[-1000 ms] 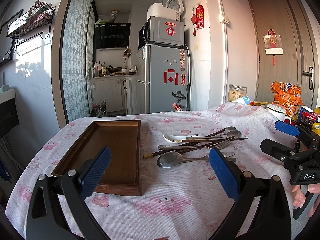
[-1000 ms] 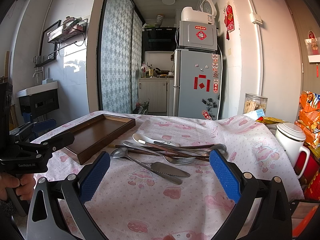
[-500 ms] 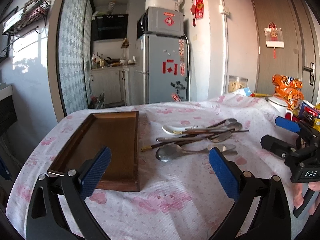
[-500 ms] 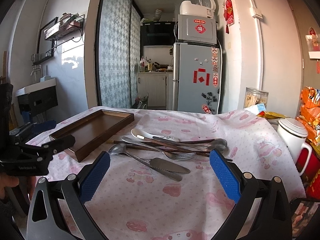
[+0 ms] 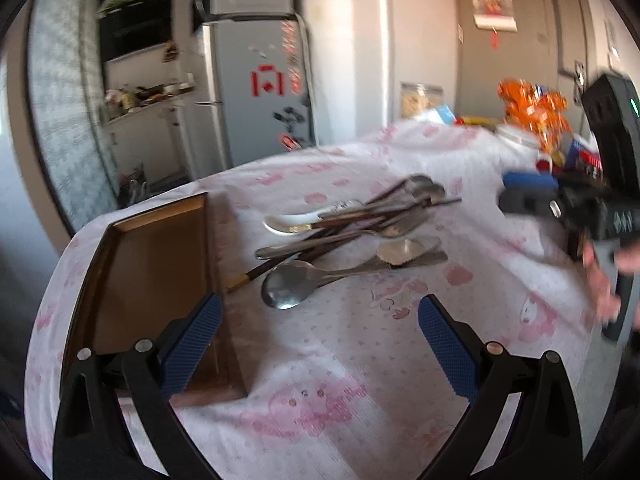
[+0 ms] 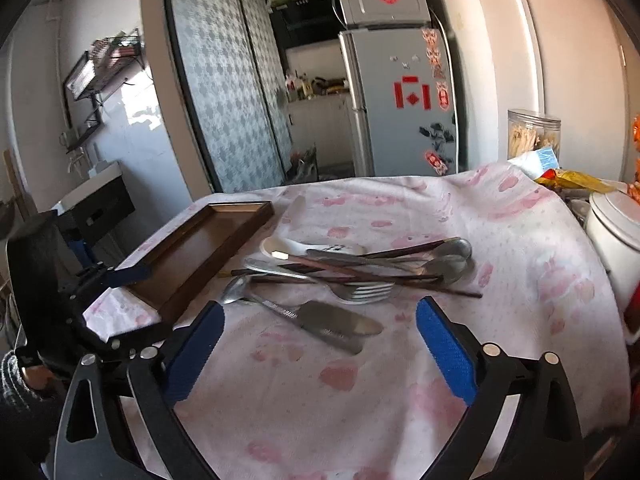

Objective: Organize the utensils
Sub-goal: 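Reach the left tool into the utensil pile and grasp the fork and knife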

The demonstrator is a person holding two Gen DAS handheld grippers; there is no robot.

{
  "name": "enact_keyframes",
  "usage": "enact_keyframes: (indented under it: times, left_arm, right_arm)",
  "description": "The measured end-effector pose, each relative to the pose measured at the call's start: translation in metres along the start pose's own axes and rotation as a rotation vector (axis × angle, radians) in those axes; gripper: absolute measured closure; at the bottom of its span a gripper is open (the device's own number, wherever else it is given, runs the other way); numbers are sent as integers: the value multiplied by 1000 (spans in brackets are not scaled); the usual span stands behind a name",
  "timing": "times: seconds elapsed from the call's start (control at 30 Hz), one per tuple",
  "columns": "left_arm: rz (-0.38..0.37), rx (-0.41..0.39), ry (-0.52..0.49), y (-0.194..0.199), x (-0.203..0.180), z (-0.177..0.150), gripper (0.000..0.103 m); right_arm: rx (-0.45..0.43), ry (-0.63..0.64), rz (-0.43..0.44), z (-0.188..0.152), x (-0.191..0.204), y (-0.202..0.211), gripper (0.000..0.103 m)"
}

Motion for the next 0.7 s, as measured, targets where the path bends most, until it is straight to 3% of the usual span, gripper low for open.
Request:
enact_keyframes:
  times: [0.1,0.17,0.23,0.43,0.57,0.67,0.7]
  left_arm:
    - [-24,33,-54,-13,-7,2,3]
    - [-51,55,-73,-20,-11,3,4]
    - [-79,82,-93,-30,-16,4,22]
    - [-144,165,-91,-56,-15,1,45]
    - [-155,174,-64,-67,-6,7,50]
    - [-146,173,-48,-73,2,10,50]
    - [-148,174,-39,-75,4,11,50]
  right_arm:
    - [50,-32,23,3,-11,-17,10]
    - [88,-74,45,2,-18,-27,23]
    - [125,-129,57,0,-28,-38,33]
    - [221,-317,109,-8,-59,-65,47]
    - [267,-407,158,-14,-66,-84,49]
    - [281,-402,156,-16,-62,-95,55]
    - [287,-383,131,-16,-61,-99,63]
Point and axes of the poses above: each gripper's, at about its wrist camera, not at the fingertips, and y roughly against the way its jaws point, x to its left, z to its top, the point moved 5 cm from there along -y, roughly the way its jaws point, and after that the axes turned 2 degrees about -x, right-handed, at the moved point
